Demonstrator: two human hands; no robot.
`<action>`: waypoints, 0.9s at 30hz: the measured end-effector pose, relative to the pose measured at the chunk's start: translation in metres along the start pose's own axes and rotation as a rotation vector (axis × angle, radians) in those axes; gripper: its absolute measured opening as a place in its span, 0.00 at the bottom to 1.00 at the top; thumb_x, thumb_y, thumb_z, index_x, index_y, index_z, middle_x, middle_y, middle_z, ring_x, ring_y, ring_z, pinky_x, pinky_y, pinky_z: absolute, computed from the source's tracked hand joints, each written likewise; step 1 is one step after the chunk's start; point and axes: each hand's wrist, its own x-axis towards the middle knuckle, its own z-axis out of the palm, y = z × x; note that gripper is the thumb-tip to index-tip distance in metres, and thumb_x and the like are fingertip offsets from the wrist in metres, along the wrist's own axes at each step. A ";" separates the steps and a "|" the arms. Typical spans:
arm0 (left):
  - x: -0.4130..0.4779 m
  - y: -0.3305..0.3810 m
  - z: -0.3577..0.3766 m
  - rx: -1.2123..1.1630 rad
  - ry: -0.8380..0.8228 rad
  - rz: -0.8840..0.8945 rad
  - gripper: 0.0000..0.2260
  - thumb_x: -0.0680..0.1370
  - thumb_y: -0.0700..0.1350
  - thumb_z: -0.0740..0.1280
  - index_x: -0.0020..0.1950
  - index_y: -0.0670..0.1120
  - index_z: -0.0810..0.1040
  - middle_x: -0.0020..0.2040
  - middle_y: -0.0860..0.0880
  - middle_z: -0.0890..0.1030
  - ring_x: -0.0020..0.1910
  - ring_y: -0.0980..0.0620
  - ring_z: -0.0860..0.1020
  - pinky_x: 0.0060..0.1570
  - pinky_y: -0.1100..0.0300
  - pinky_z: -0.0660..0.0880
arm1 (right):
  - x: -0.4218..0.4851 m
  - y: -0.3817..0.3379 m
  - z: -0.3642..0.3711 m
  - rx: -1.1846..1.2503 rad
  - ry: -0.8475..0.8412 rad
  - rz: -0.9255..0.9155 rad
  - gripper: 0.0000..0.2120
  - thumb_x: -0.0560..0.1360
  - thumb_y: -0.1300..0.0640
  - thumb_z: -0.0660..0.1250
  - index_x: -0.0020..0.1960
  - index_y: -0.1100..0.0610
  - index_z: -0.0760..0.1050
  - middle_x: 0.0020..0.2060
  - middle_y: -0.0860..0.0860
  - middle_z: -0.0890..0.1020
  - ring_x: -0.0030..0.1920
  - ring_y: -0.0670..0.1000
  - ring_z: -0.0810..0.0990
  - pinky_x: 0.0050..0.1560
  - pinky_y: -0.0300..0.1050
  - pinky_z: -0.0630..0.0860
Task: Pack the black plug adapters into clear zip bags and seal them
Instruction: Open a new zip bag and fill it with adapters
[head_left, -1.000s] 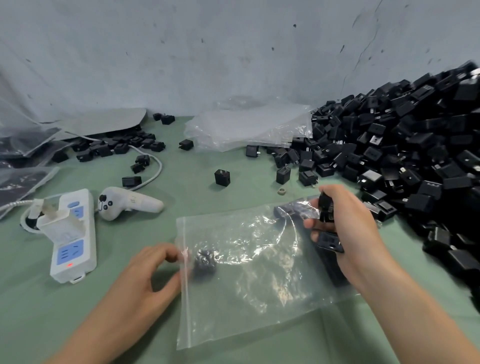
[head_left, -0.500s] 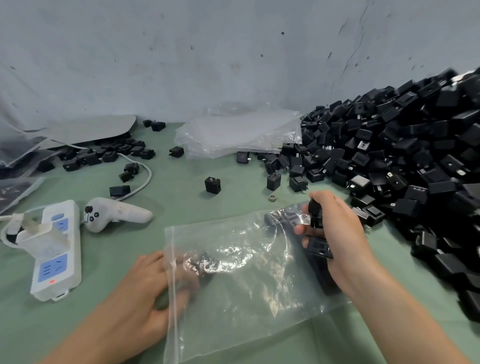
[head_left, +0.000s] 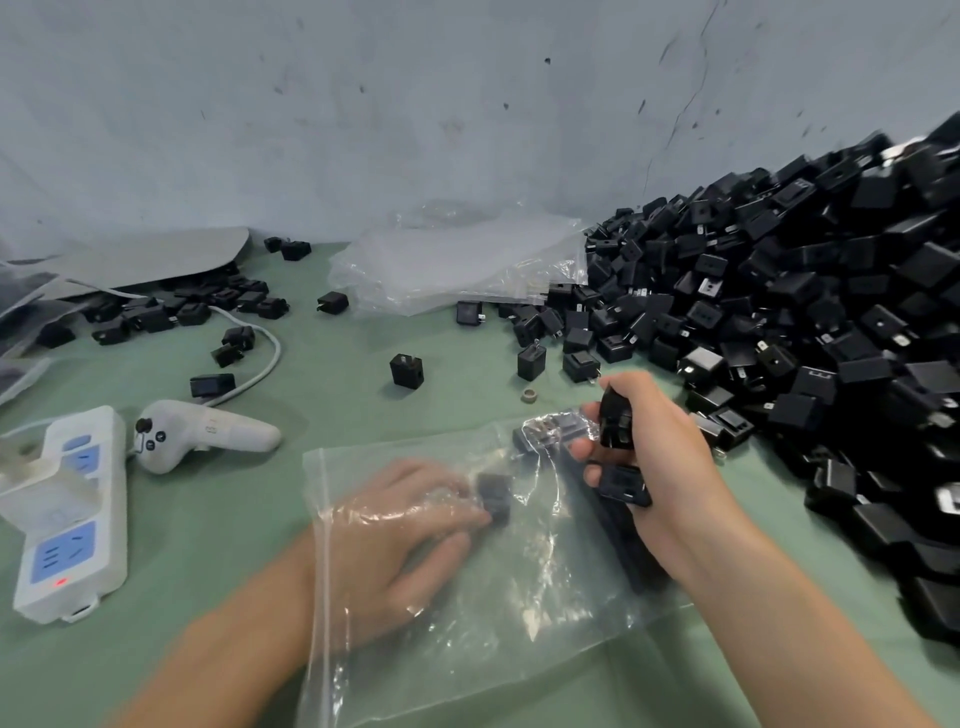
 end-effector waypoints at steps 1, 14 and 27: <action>0.006 0.003 0.000 0.001 -0.010 0.010 0.15 0.83 0.53 0.59 0.65 0.55 0.80 0.63 0.58 0.77 0.66 0.61 0.70 0.66 0.61 0.69 | 0.000 0.000 -0.001 0.006 0.003 0.004 0.11 0.76 0.49 0.67 0.51 0.57 0.77 0.44 0.53 0.81 0.30 0.51 0.81 0.24 0.42 0.71; 0.031 0.014 0.023 0.010 -0.065 -0.025 0.18 0.84 0.64 0.47 0.66 0.62 0.71 0.64 0.64 0.70 0.64 0.66 0.65 0.64 0.64 0.66 | 0.002 -0.005 -0.005 0.036 0.003 0.027 0.13 0.76 0.48 0.67 0.53 0.57 0.77 0.47 0.54 0.82 0.29 0.51 0.80 0.25 0.42 0.72; 0.035 0.022 0.025 0.027 -0.078 -0.024 0.23 0.83 0.62 0.48 0.73 0.59 0.71 0.71 0.66 0.68 0.72 0.65 0.60 0.73 0.62 0.57 | -0.002 -0.009 -0.012 0.062 -0.005 0.037 0.10 0.76 0.49 0.68 0.50 0.55 0.77 0.45 0.53 0.82 0.30 0.51 0.80 0.25 0.42 0.71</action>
